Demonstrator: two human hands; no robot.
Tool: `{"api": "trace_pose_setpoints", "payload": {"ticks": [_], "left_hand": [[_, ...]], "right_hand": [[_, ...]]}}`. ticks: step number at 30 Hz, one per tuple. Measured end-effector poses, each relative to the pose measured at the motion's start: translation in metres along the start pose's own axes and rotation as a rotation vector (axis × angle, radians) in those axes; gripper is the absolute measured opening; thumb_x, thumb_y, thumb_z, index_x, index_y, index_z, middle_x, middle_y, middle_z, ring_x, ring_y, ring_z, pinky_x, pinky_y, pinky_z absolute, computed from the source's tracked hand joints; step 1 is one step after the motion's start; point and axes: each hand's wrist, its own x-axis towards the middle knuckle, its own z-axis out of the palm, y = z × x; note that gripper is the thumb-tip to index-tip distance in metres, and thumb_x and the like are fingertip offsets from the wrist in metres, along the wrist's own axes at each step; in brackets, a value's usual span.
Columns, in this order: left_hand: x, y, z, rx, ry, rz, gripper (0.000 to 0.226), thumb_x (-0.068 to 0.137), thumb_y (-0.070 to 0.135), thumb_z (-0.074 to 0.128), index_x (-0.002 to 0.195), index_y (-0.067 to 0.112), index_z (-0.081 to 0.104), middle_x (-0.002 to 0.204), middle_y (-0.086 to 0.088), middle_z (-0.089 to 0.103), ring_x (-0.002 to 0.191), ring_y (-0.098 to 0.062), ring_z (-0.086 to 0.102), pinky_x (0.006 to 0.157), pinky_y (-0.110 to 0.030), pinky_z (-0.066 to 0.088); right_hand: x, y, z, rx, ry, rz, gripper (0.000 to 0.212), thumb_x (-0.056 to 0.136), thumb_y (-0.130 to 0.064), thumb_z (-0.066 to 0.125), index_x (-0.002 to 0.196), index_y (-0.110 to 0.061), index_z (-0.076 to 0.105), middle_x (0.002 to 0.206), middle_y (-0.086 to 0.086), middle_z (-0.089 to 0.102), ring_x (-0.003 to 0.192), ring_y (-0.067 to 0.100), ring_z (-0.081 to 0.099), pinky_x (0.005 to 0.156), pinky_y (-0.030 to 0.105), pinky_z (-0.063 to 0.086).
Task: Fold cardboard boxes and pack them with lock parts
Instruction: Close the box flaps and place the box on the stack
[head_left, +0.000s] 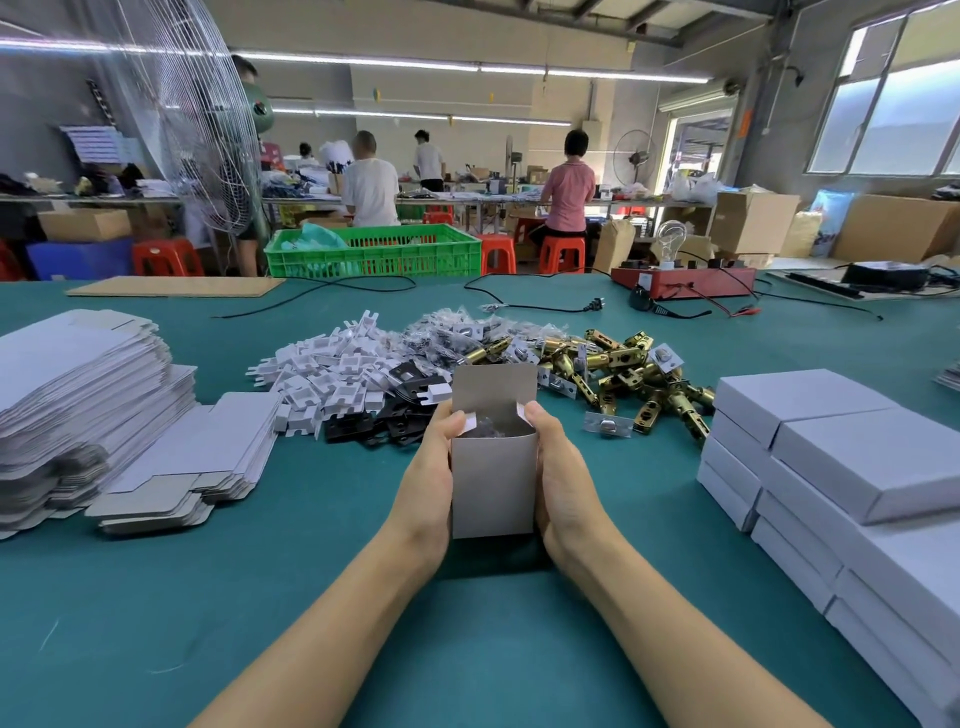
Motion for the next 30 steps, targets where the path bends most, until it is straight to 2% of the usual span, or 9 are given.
{"api": "trace_pose_setpoints", "payload": {"ticks": [3,7,12,15,18,20,23,27,30], "left_hand": [[0.001,0.006,0.002,-0.046,-0.036,0.027,0.042,0.097,0.017,0.038,0.093,0.038,0.074,0.098,0.001,0.075,0.075,-0.011,0.070,0.059,-0.025,0.056],[0.002,0.011,0.002,-0.039,-0.026,0.079,0.047,0.095,0.008,0.036,0.091,0.035,0.074,0.096,0.000,0.075,0.075,-0.012,0.069,0.062,-0.026,0.056],[0.005,0.013,0.002,-0.056,-0.002,0.092,0.049,0.094,0.002,0.038,0.083,0.031,0.076,0.092,-0.002,0.074,0.074,-0.013,0.068,0.063,-0.024,0.055],[0.004,0.015,0.002,-0.065,0.013,0.097,0.049,0.094,0.000,0.039,0.079,0.028,0.077,0.086,-0.002,0.074,0.071,-0.012,0.067,0.062,-0.023,0.054],[0.002,0.014,0.004,-0.080,0.047,0.124,0.050,0.094,-0.002,0.041,0.073,0.025,0.076,0.077,-0.002,0.074,0.062,-0.010,0.066,0.054,-0.020,0.054],[0.002,0.014,0.005,-0.094,0.064,0.130,0.050,0.094,-0.003,0.041,0.070,0.024,0.075,0.074,-0.003,0.073,0.060,-0.011,0.067,0.053,-0.020,0.054],[0.002,0.014,0.004,-0.090,0.094,0.124,0.048,0.092,-0.003,0.042,0.068,0.023,0.073,0.073,-0.003,0.073,0.060,-0.012,0.067,0.052,-0.021,0.053],[0.002,0.014,0.004,-0.054,0.111,0.142,0.044,0.092,-0.003,0.044,0.067,0.019,0.074,0.076,-0.004,0.074,0.068,-0.013,0.069,0.056,-0.021,0.054],[-0.001,0.015,0.005,-0.052,0.097,0.138,0.035,0.088,0.004,0.047,0.066,0.016,0.073,0.077,-0.005,0.074,0.069,-0.013,0.069,0.056,-0.020,0.053]], "right_hand": [[0.003,-0.007,0.001,-0.030,0.036,-0.089,0.030,0.078,-0.041,0.055,0.103,-0.031,0.068,0.105,0.003,0.072,0.097,0.027,0.068,0.080,0.044,0.055],[0.004,-0.016,0.000,-0.078,-0.001,-0.228,0.031,0.084,-0.020,0.049,0.099,-0.043,0.063,0.095,-0.001,0.071,0.080,0.013,0.066,0.062,0.026,0.053],[0.002,-0.020,0.003,-0.101,-0.014,-0.288,0.042,0.096,-0.001,0.037,0.092,-0.031,0.066,0.089,-0.004,0.069,0.076,0.012,0.058,0.062,0.023,0.050],[0.001,-0.024,0.005,-0.065,-0.003,-0.285,0.050,0.096,0.001,0.036,0.084,-0.033,0.070,0.087,-0.003,0.071,0.073,0.010,0.061,0.059,0.021,0.051],[-0.002,-0.023,0.009,0.014,0.076,-0.311,0.038,0.090,-0.006,0.041,0.078,-0.023,0.073,0.081,0.003,0.071,0.074,0.016,0.062,0.058,0.023,0.050],[-0.005,-0.020,0.014,0.073,0.137,-0.326,0.029,0.082,-0.019,0.045,0.078,-0.015,0.074,0.084,0.011,0.071,0.077,0.024,0.063,0.065,0.030,0.050],[-0.011,-0.016,0.021,0.024,0.173,-0.419,0.043,0.083,-0.034,0.047,0.087,0.002,0.071,0.093,0.022,0.070,0.086,0.036,0.063,0.079,0.042,0.050],[-0.017,-0.016,0.025,-0.110,0.215,-0.579,0.035,0.090,-0.031,0.051,0.069,-0.004,0.060,0.065,-0.007,0.061,0.065,0.003,0.056,0.065,0.011,0.043],[-0.018,-0.016,0.026,-0.112,0.221,-0.579,0.032,0.089,-0.030,0.052,0.067,-0.006,0.057,0.061,-0.010,0.056,0.062,0.000,0.051,0.061,0.006,0.039]]}}
